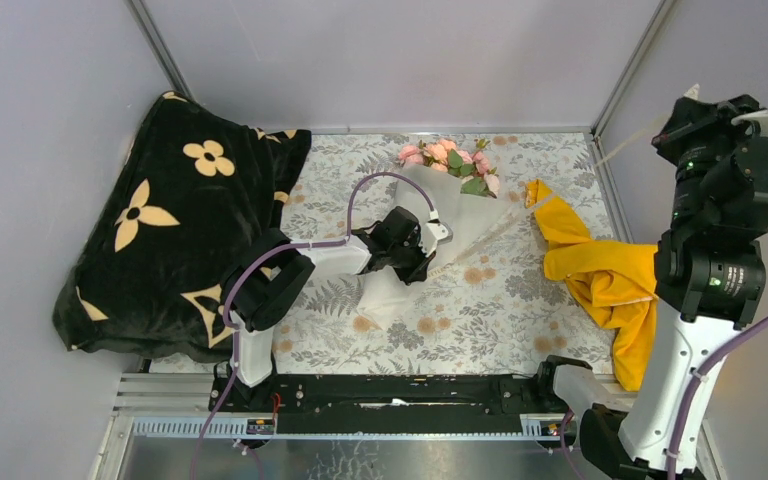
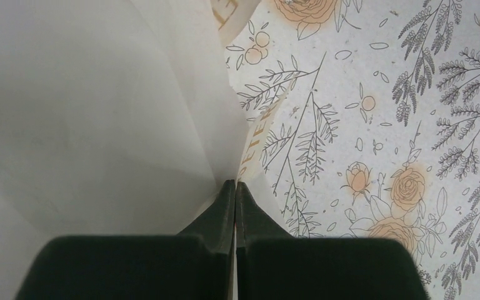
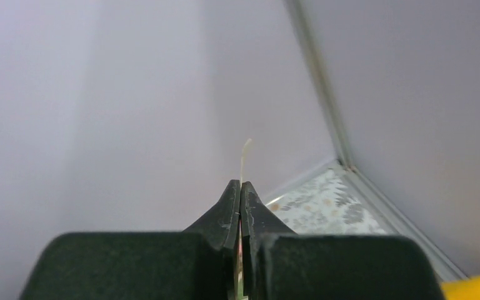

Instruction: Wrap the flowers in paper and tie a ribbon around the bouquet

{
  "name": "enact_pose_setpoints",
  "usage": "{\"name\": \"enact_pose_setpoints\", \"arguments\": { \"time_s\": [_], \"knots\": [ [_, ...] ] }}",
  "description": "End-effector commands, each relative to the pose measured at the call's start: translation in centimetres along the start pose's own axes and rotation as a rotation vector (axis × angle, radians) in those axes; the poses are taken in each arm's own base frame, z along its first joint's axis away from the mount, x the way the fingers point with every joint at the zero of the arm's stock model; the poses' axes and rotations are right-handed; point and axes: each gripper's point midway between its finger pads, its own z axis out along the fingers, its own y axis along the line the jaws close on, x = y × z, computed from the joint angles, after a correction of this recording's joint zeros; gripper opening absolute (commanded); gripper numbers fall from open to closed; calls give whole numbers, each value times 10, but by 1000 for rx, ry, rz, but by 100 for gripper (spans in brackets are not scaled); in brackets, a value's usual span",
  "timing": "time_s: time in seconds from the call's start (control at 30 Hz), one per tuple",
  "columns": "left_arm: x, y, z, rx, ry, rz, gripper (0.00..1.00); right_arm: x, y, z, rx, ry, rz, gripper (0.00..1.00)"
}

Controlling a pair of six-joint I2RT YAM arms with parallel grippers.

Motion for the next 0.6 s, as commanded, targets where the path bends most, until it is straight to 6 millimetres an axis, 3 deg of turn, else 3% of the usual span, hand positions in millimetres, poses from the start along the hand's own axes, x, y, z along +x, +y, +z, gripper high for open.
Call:
{"name": "enact_pose_setpoints", "arguments": {
  "time_s": [0.0,0.1,0.17,0.2,0.27,0.37,0.57],
  "knots": [
    [-4,-5,-8,34,-1,13,0,65,62,19,-318,303,43,0],
    [-8,-10,-13,52,-17,44,0,111,111,17,-501,430,60,0],
    [-4,-11,-14,53,-13,61,0,156,165,-1,-644,524,-24,0],
    [-2,-11,-15,52,-10,71,0,166,187,-14,-724,560,-36,0],
    [4,-12,-15,49,2,89,0,205,219,-17,-798,671,-35,0],
    [10,-16,-16,49,8,123,0,243,250,-14,-817,719,-62,0],
    [15,-21,-13,36,8,184,0,326,289,-11,-803,854,-97,0]
  ]
}}
